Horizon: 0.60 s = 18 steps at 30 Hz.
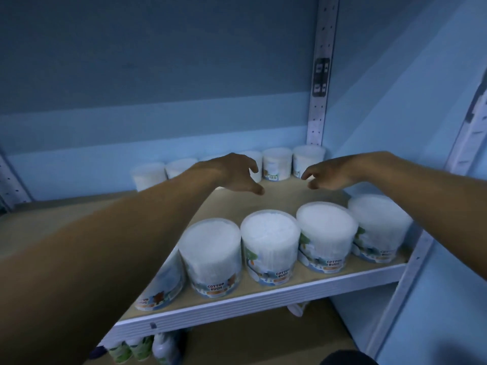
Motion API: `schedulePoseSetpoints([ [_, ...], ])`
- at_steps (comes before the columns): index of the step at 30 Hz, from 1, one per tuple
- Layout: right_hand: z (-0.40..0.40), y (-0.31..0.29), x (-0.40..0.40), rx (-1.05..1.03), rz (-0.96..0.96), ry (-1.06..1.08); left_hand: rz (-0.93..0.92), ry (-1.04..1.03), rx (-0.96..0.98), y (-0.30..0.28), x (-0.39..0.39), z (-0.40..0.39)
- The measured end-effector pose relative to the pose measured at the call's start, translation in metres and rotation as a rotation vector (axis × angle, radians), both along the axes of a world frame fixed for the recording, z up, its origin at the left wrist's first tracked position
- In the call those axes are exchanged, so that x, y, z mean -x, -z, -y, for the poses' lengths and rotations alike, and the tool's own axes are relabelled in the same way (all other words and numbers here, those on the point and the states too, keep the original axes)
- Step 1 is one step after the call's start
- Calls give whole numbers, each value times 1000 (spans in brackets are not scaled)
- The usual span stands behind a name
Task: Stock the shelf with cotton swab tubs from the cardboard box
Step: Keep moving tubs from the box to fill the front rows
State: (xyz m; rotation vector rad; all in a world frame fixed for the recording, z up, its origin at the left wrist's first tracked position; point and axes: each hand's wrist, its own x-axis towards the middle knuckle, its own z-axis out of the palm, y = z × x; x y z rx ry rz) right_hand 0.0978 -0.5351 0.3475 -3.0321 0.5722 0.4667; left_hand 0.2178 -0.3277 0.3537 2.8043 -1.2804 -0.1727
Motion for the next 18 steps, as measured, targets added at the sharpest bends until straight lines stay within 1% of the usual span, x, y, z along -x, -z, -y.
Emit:
schedulePoseSetpoints([
  [11, 66, -2, -68, 33, 135, 56, 51, 71, 83, 10, -60, 106],
  [18, 95, 12, -99, 28, 170, 84, 76, 60, 42, 17, -83, 144],
])
